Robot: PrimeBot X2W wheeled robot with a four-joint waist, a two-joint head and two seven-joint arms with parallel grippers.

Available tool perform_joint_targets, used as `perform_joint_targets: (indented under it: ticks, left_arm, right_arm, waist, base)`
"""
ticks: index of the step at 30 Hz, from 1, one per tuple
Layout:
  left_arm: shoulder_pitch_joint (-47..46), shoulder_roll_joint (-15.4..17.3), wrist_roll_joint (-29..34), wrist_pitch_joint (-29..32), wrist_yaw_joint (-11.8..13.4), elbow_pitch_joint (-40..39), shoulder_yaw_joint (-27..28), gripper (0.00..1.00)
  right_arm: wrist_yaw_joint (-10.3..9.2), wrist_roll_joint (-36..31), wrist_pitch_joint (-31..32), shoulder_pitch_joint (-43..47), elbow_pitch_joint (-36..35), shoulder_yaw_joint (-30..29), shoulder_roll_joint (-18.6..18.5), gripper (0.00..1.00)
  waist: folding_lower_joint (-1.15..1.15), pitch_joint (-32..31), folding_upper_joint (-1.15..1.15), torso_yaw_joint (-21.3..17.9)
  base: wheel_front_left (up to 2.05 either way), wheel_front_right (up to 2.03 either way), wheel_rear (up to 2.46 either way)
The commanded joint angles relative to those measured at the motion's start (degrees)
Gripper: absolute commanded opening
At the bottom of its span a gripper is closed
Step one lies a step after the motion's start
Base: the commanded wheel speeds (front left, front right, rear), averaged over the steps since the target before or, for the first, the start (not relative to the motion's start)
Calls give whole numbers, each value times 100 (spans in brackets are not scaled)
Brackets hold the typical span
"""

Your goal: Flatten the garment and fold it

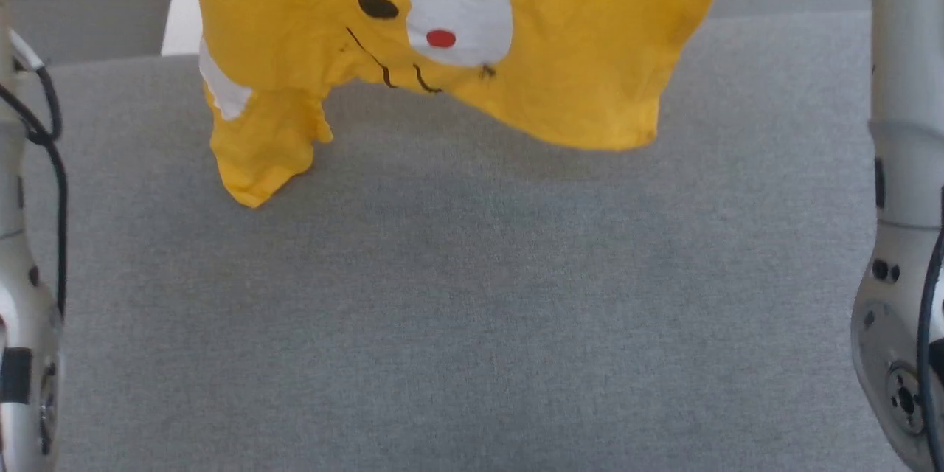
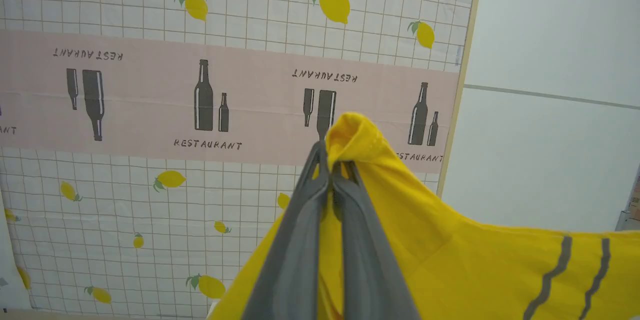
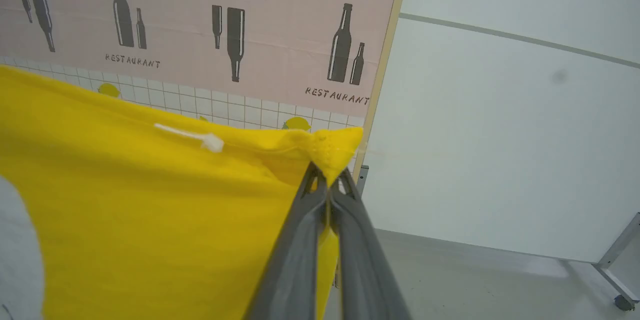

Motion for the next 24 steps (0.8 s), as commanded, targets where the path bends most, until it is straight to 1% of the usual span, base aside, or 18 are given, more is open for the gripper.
perform_joint_targets:
  ticks: [1,5,7,14,16,20,24]
  left_arm:
    - [-183,88,44,-67,-58,-28,18,0]
    - [-534,190,158,-343,-177,23,-21,0]
    - [-741,258,260,-583,-251,-6,-53,0]
    - [-1417,326,571,-1925,-426,28,-95,0]
    - [-1502,310,598,-2158,-479,101,-122,0]
    - [-1584,340,618,-2373,-582,221,-151,0]
    - [-1541,414,571,-2441,-664,326,-159,0]
  right_arm:
    - [-9,14,-71,-182,72,-7,4,0]
    - [-9,-144,-301,-531,171,6,6,0]
    - [-9,-338,-453,-734,161,2,7,0]
    - [-9,-1129,-1185,-1275,65,-55,7,0]
    - [-9,-1287,-1335,-1343,93,-62,8,0]
    - [-9,-1580,-1468,-1431,126,-84,8,0]
    - [-9,-1780,-1533,-1365,150,-172,8,0]
  waist:
    - [0,609,0,-16]
    - [0,1068,0,-13]
    - [0,1306,0,-13]
    - [0,2010,0,21]
    - [0,2154,0,46]
    - [0,2457,0,105]
    - [0,2722,0,158]
  base:
    - [0,0,0]
    - [0,0,0]
    - [0,0,0]
    - [0,0,0]
    - [0,0,0]
    - [0,0,0]
    - [0,0,0]
